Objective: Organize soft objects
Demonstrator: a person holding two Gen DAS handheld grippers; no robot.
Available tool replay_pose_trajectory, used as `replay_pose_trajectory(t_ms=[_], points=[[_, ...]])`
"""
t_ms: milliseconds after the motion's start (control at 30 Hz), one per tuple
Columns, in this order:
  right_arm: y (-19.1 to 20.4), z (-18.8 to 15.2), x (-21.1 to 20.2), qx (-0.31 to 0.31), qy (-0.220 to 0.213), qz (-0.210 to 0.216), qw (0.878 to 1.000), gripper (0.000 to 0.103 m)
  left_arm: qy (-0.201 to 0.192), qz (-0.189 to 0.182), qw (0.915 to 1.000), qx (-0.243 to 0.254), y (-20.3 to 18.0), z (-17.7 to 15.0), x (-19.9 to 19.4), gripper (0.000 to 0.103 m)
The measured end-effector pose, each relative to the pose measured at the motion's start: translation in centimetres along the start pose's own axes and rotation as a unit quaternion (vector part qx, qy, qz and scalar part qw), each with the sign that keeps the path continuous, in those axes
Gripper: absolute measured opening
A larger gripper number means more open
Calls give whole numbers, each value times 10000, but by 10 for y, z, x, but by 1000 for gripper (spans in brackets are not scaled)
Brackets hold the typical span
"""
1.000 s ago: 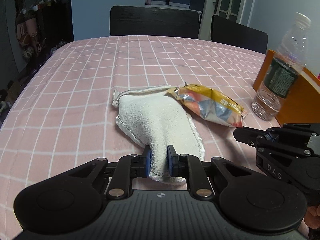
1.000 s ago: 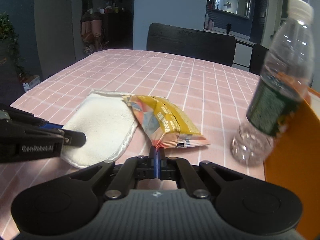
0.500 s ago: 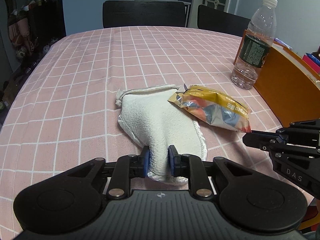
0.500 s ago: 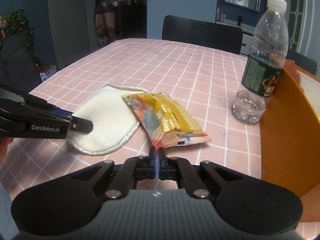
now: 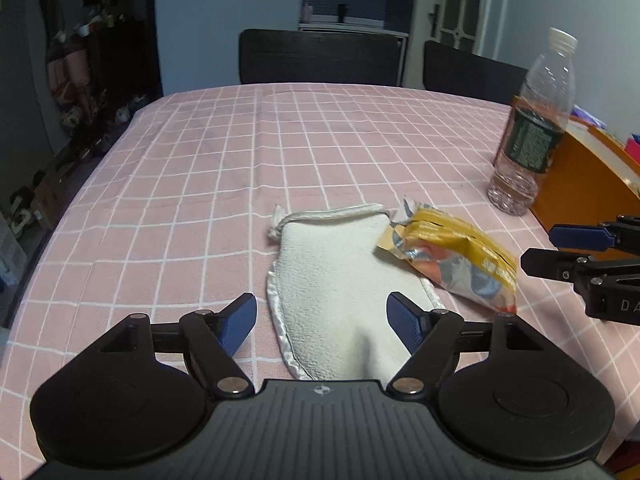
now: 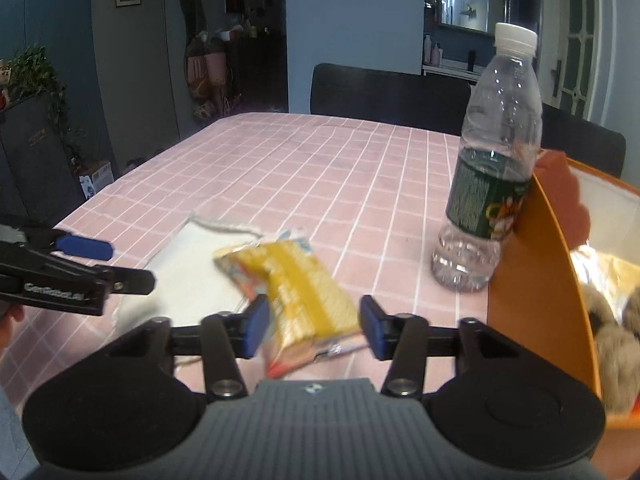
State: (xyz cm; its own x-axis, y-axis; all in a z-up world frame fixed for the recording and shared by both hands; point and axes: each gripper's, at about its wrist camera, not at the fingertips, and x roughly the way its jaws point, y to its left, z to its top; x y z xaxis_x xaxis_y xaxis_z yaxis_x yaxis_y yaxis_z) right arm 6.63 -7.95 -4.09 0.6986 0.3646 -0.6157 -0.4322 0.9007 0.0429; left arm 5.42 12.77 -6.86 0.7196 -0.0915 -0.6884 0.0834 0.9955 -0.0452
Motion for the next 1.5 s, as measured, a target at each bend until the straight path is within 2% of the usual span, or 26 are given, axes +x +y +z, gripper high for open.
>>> replay_pose_trajectory(t_ms=[100,367,433,467,500,667,733,867,967,1033,1067,1133,1233,1400,1500], points=[[-6,6,13,76,32,200,9998,70,71,65,9997,-207,3,2,4,88],[-10,8,56,46,459,674,9967,75,309,68,9977,-593,7,2,14,89],[-11,9,64,56,504,698,9963,71,350,46,9972,-663,7,4,18,89],[-12,8,67,64,529,700,9961,63,369,-2,9971,-671,6,5,20,89],[-12,8,68,55,513,641,9966,60,395,-43,9970,-664,5,6,23,89],[-15,1,67,112,405,634,9971,55,499,250,9977,-392,-9,6,41,89],[-14,-1,65,117,347,604,9975,55,571,200,9975,-357,-14,6,46,96],[-14,-3,65,163,306,603,9976,55,565,251,9979,-171,-26,5,53,95],[-13,-3,63,163,299,590,9977,55,519,198,9983,-166,-30,5,52,81],[-13,-3,63,172,298,572,9978,55,467,141,9988,-107,-34,5,50,62],[-12,-3,63,164,295,555,9979,55,447,102,9989,-76,-37,5,49,56],[-10,-4,63,169,290,529,9980,55,436,25,9990,-13,-43,5,48,36],[-9,-4,63,189,291,508,9981,53,436,-88,9990,29,-49,5,47,21],[-11,-1,58,318,288,557,9975,43,322,-155,9993,-71,-48,5,40,17],[-15,-3,50,497,250,647,9963,41,218,-135,9996,-122,-46,6,30,16]])
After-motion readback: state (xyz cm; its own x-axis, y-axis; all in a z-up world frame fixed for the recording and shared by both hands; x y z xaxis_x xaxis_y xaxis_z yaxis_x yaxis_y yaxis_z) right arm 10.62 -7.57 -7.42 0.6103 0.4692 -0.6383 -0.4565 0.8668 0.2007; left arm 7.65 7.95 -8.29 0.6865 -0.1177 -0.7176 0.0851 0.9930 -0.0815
